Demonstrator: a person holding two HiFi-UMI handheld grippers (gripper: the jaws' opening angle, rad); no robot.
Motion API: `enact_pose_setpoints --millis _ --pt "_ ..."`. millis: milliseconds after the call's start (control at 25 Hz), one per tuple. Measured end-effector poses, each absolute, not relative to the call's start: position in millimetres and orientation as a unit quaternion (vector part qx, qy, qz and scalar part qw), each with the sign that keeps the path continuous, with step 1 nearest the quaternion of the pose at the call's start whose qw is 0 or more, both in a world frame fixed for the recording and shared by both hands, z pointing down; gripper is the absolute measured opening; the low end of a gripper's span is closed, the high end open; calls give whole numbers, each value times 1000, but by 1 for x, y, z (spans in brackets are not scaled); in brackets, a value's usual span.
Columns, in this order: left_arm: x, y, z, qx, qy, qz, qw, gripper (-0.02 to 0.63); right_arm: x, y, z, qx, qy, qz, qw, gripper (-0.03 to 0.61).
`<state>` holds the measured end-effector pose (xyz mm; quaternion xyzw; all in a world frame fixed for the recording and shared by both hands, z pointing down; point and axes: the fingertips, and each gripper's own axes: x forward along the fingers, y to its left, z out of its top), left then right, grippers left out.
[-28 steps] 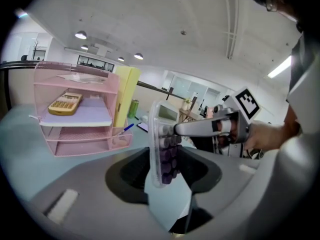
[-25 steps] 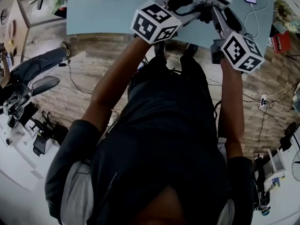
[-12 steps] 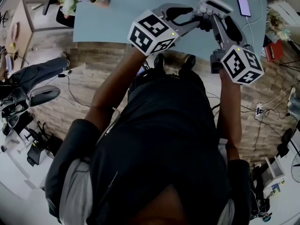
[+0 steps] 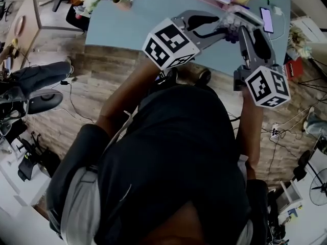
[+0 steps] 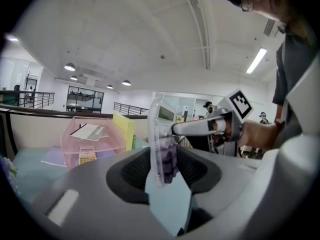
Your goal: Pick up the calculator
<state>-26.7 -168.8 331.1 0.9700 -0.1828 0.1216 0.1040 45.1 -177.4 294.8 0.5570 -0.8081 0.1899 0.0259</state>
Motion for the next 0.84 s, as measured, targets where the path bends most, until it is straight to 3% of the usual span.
enact_pose_setpoints --millis 840 --pt "-86 -152 298 978 -174 61 95 213 -28 -149 269 543 -823 160 53 192"
